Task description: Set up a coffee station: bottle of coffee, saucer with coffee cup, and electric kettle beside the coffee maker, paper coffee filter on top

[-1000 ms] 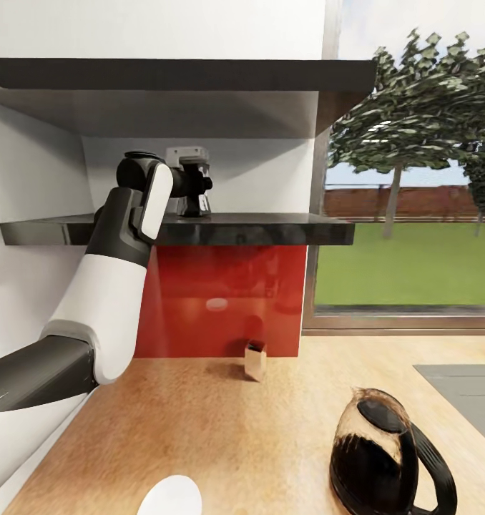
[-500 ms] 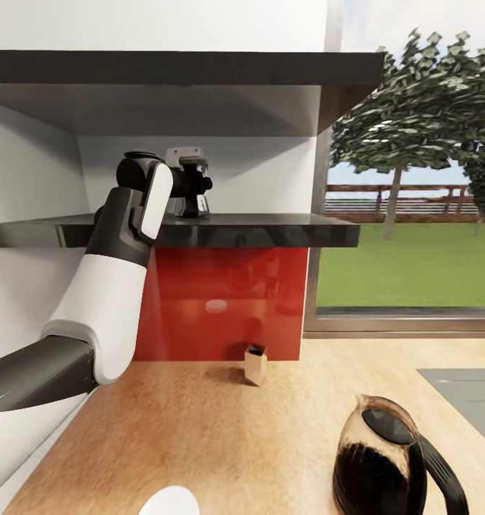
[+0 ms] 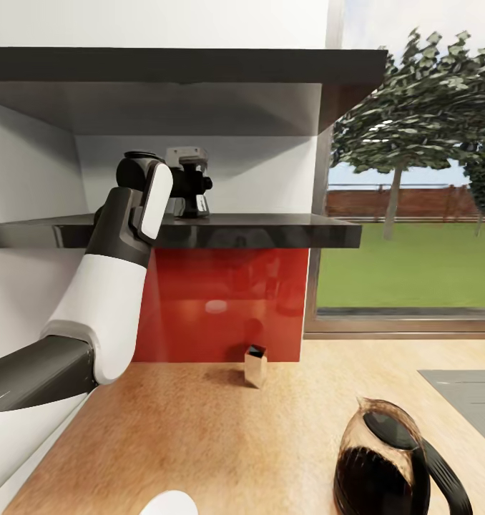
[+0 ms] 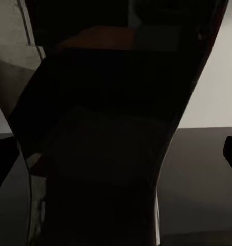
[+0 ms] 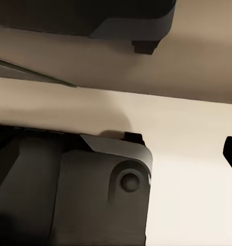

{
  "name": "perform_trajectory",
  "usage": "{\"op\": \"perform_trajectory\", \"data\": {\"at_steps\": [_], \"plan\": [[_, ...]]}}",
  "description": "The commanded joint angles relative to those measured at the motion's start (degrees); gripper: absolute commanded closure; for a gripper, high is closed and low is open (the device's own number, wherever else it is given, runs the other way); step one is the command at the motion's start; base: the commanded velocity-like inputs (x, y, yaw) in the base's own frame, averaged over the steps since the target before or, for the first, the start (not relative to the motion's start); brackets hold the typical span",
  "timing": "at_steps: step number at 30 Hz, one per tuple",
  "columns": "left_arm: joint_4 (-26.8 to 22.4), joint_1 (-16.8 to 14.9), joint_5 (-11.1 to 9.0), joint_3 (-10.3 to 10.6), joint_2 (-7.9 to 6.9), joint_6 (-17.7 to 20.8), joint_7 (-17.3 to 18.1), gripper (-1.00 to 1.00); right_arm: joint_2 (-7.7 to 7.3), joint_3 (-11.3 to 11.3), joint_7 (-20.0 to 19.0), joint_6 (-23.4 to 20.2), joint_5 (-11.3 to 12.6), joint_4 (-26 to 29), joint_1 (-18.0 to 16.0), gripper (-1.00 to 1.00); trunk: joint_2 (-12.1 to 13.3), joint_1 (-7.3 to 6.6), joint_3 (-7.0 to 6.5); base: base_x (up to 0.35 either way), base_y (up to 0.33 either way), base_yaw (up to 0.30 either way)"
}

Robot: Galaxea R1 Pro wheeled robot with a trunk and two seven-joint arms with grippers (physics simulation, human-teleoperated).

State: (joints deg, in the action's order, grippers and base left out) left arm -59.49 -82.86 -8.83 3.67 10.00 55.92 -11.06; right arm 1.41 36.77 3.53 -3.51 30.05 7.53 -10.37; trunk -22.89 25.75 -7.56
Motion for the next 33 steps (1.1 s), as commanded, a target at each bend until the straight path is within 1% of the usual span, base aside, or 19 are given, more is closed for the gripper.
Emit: {"op": "perform_trajectory", "data": {"at_steps": [1,17,18,33], "plan": [[0.0,0.0,-0.6,0.1,0.0,0.1,-0.5,-1.0,0.0,1.4,0.3,-0.4,0.4,0.2,-8.6,-1.0,0.0,0.04,0.01,0.113,0.0,0.0],[0.2,0.0,-0.6,0.0,0.0,0.2,-0.5,-1.0,0.0,1.4,0.3,-0.4,0.4,0.1,-8.6,-1.0,0.0,0.04,0.01,0.018,0.0,0.0],[0.4,0.0,-0.6,0.0,0.0,0.2,-0.5,1.0,0.0,1.4,0.3,-0.4,0.4,0.1,-8.6,-1.0,0.0,0.04,0.01,0.0,0.0,0.0],[0.3,0.0,-0.6,0.0,0.0,0.2,-0.5,1.0,0.0,1.4,0.3,-0.4,0.4,0.1,-8.6,-1.0,0.0,0.04,0.01,0.0,0.0,0.0]]}}
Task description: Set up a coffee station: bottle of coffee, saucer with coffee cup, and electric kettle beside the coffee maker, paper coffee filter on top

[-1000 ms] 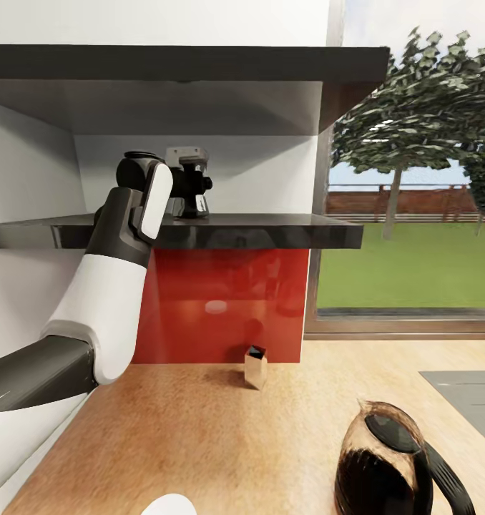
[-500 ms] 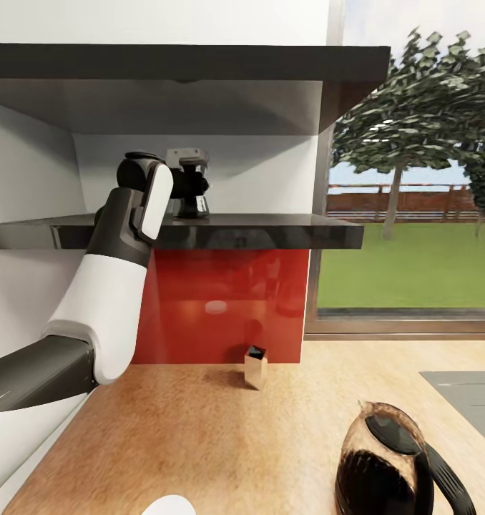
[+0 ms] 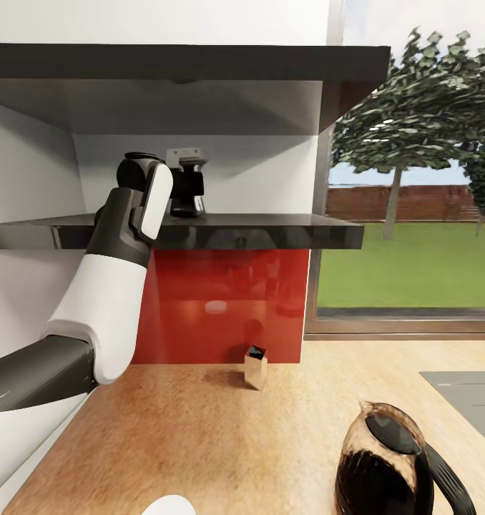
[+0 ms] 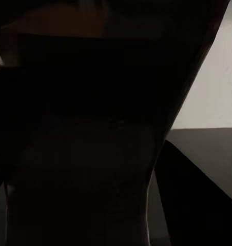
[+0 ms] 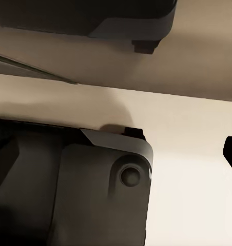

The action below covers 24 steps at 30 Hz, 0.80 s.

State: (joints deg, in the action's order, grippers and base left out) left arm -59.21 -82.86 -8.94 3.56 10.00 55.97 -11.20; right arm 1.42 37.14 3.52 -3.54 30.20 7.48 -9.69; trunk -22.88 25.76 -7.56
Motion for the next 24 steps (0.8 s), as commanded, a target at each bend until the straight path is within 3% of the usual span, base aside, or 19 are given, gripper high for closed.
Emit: {"op": "perform_trajectory", "data": {"at_steps": [1,19,24], "plan": [[-0.1,0.0,-0.5,0.1,0.0,0.2,-0.4,1.0,-0.01,1.0,0.4,-0.3,0.2,0.2,-9.3,-1.0,0.0,0.02,0.01,0.0,0.0,0.0],[-0.3,0.0,-0.5,0.1,0.0,0.1,-0.4,1.0,-0.01,1.0,0.4,-0.4,0.3,0.2,-9.3,-1.0,0.0,0.02,0.01,0.0,0.0,0.0],[-0.3,0.0,-0.5,0.1,0.0,0.1,-0.4,1.0,-0.01,1.0,0.4,-0.4,0.3,0.2,-9.3,-1.0,0.0,0.02,0.01,0.0,0.0,-0.128]]}}
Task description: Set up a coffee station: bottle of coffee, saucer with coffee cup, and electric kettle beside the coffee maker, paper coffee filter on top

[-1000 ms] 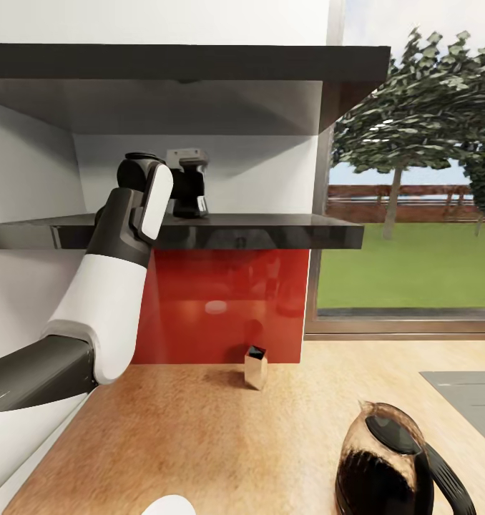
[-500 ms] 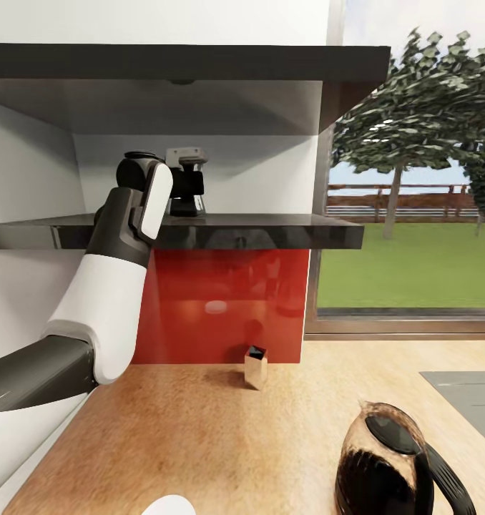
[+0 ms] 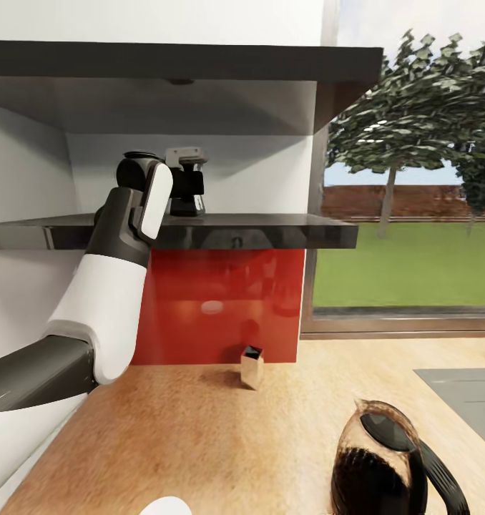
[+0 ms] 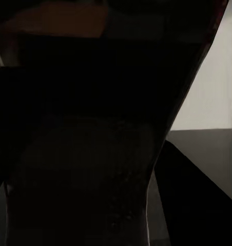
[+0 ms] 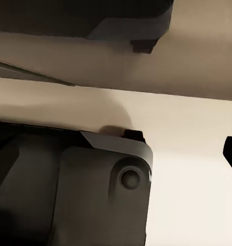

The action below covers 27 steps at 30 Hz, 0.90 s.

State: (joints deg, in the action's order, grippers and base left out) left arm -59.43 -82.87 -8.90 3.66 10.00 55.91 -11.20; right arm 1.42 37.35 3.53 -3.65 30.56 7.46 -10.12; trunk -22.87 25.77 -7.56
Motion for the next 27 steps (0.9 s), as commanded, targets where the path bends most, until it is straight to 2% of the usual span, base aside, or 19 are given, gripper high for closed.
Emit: {"op": "perform_trajectory", "data": {"at_steps": [1,27], "plan": [[0.0,0.0,-0.5,0.0,0.0,0.2,-0.4,1.0,-0.01,0.8,0.3,-0.3,0.0,0.2,-8.9,-1.0,-0.1,0.02,0.01,0.0,0.0,-0.22],[-0.4,0.0,-0.6,0.3,0.0,0.2,-0.4,1.0,-0.01,0.8,0.3,-0.3,0.0,0.2,-8.9,-1.0,-0.1,0.02,0.01,0.0,0.0,-0.266]]}}
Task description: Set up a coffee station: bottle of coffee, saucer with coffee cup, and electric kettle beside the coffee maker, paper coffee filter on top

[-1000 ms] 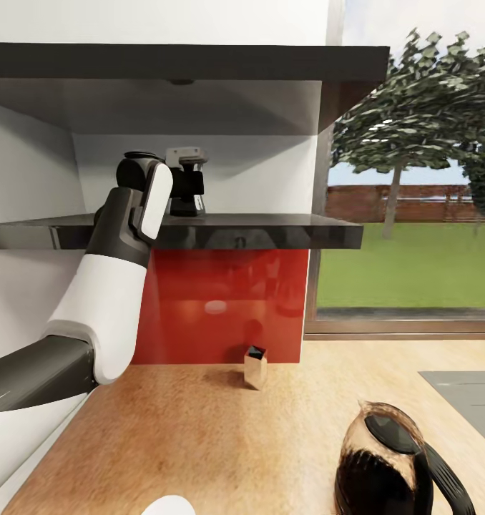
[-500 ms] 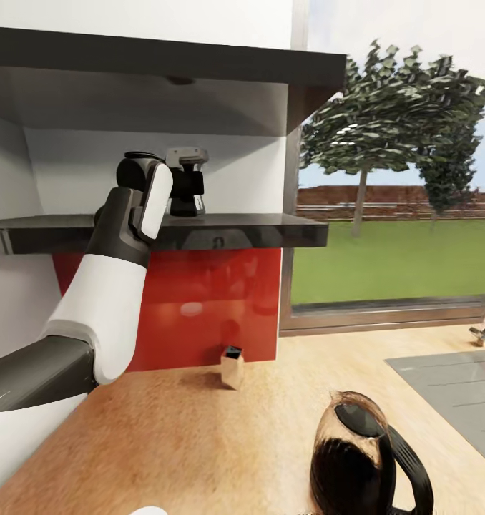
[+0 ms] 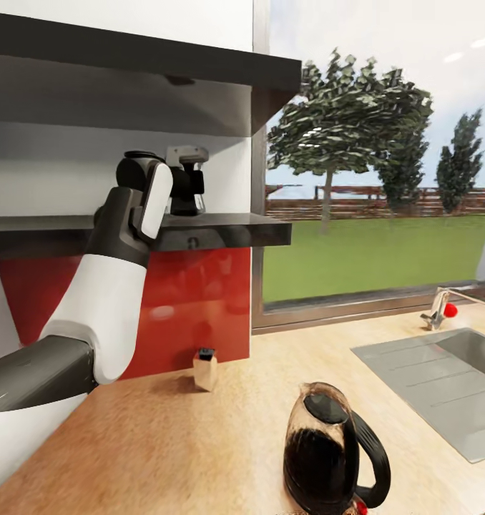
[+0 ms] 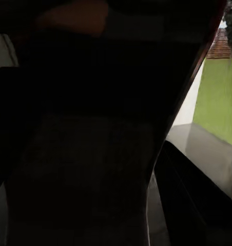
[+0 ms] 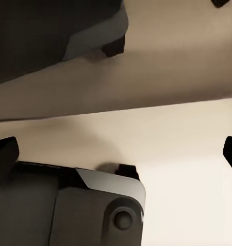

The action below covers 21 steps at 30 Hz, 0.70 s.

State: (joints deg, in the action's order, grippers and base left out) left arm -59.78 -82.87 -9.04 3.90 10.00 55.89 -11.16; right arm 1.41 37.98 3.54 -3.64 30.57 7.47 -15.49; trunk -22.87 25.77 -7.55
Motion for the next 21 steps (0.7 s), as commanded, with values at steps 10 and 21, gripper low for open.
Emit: {"op": "perform_trajectory", "data": {"at_steps": [10,21], "plan": [[-0.9,0.0,-0.5,0.0,0.0,0.2,-0.4,1.0,0.0,0.1,0.4,-0.1,-0.1,0.2,-3.5,-1.0,-0.1,0.02,0.01,0.0,0.0,-0.071],[-1.0,0.0,-0.5,-0.1,0.0,0.2,-0.4,1.0,0.28,0.1,0.3,-0.6,0.3,0.3,-3.5,-1.0,-0.1,0.02,-0.05,0.0,-0.152,-0.129]]}}
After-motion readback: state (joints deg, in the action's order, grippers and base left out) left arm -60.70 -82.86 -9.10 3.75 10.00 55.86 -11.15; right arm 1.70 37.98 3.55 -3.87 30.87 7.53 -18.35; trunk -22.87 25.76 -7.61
